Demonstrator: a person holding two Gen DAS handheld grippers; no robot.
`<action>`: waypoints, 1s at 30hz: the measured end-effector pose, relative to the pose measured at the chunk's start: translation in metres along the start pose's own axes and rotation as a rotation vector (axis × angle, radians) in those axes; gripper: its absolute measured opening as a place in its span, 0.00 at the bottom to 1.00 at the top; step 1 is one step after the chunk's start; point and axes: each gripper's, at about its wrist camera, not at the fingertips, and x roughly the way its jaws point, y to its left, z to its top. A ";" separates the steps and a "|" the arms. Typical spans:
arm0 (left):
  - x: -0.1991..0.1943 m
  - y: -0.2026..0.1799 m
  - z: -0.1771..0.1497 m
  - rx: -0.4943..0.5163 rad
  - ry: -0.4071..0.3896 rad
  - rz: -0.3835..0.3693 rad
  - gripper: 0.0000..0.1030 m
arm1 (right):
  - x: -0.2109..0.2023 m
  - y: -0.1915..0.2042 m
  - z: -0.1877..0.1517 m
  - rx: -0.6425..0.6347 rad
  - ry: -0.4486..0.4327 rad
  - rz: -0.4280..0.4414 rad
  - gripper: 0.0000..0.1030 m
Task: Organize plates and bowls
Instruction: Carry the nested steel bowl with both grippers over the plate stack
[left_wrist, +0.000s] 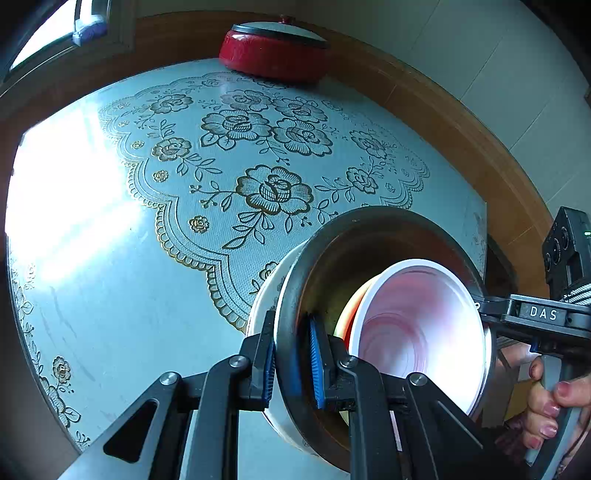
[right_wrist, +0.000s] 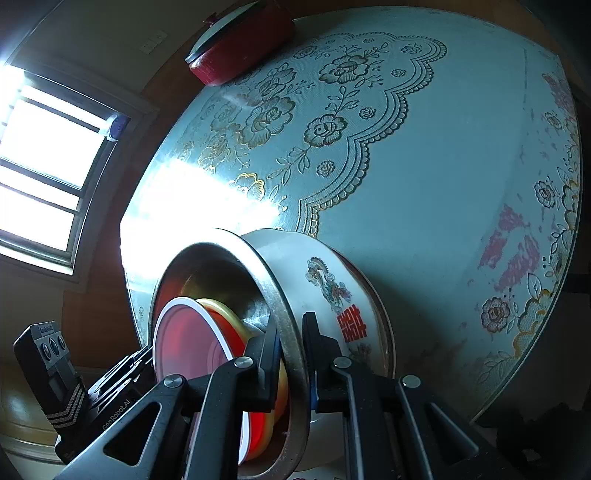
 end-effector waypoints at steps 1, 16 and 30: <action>0.000 0.000 0.000 0.000 0.001 0.001 0.14 | 0.000 0.000 0.000 -0.001 0.000 -0.002 0.11; 0.009 0.001 -0.001 0.004 0.017 0.018 0.15 | 0.006 0.002 0.001 -0.034 0.003 -0.056 0.11; 0.011 -0.003 -0.003 0.038 0.004 0.044 0.15 | 0.011 0.008 0.002 -0.110 -0.014 -0.157 0.14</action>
